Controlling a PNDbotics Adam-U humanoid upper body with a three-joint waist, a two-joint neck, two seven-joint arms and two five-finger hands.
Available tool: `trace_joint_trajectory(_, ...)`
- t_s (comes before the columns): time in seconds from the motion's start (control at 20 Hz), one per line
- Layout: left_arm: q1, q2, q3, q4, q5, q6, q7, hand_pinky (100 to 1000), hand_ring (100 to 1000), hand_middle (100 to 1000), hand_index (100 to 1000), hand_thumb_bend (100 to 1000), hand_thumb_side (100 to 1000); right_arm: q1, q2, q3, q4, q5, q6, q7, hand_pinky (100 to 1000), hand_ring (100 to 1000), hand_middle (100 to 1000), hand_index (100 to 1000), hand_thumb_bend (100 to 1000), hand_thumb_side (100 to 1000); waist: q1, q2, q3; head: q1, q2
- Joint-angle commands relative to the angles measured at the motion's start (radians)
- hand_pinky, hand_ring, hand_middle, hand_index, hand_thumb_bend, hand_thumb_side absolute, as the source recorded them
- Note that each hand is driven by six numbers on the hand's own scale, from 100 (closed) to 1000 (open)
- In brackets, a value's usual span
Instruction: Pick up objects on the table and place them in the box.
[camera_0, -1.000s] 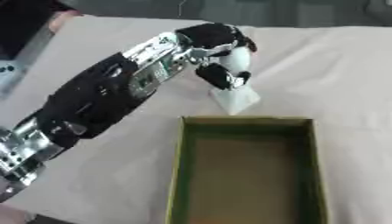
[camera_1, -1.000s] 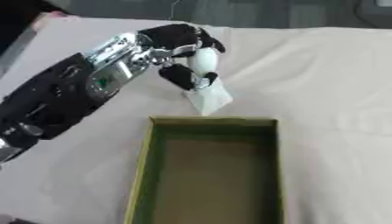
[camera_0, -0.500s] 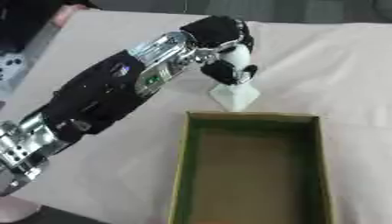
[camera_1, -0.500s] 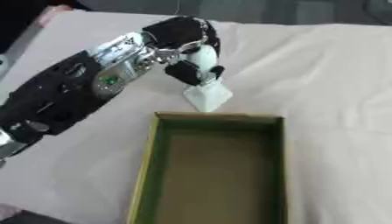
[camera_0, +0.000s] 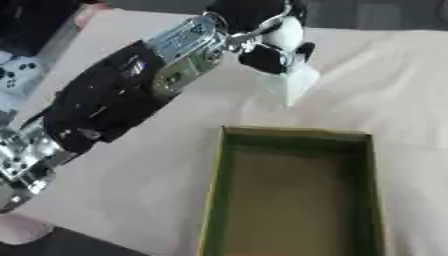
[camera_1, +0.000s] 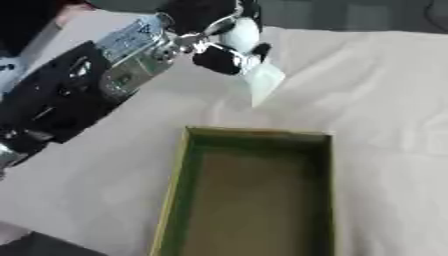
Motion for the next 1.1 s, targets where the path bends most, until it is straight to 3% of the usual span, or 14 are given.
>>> trace_joint_trajectory(0.05,-0.031,0.038,0.03,-0.077,0.111,0.042,0.07,100,100,100,139,100,672,-0.006,-0.018,-0.003,-0.013,0.007,-0.002,-0.009,469,369,305,377,100,926,-0.001,-0.025,0.006,0.005,0.0)
trace_joint_trajectory(0.25,-0.037,0.061,0.039,-0.173,0.325,0.15,0.09,100,100,100,144,100,672,0.0,-0.023,-0.006,-0.013,0.012,-0.003,-0.018,469,369,305,377,100,926,0.0,-0.033,0.014,-0.013,0.0)
trace_joint_trajectory(0.45,-0.043,0.094,0.037,-0.255,0.568,0.307,-0.014,100,100,100,147,100,672,0.005,-0.03,-0.005,-0.013,0.018,-0.003,-0.019,469,369,305,377,100,927,0.0,-0.039,0.02,-0.034,0.0)
trace_joint_trajectory(0.6,-0.049,0.102,0.02,-0.262,0.693,0.36,-0.12,100,100,100,148,100,672,0.007,-0.032,-0.006,-0.013,0.021,-0.003,-0.021,469,369,305,377,100,928,0.0,-0.041,0.023,-0.038,0.0)
trace_joint_trajectory(0.85,-0.052,0.117,-0.027,-0.263,0.776,0.314,-0.229,100,100,100,148,100,672,0.007,-0.033,-0.008,-0.013,0.024,-0.002,-0.023,469,369,305,377,100,928,0.001,-0.041,0.024,-0.042,0.0)
trace_joint_trajectory(1.1,-0.018,0.137,-0.099,-0.263,0.759,0.189,-0.286,100,100,100,146,100,664,0.006,-0.033,-0.009,-0.013,0.027,0.0,-0.027,469,369,305,377,100,928,0.004,-0.042,0.023,-0.044,0.0)
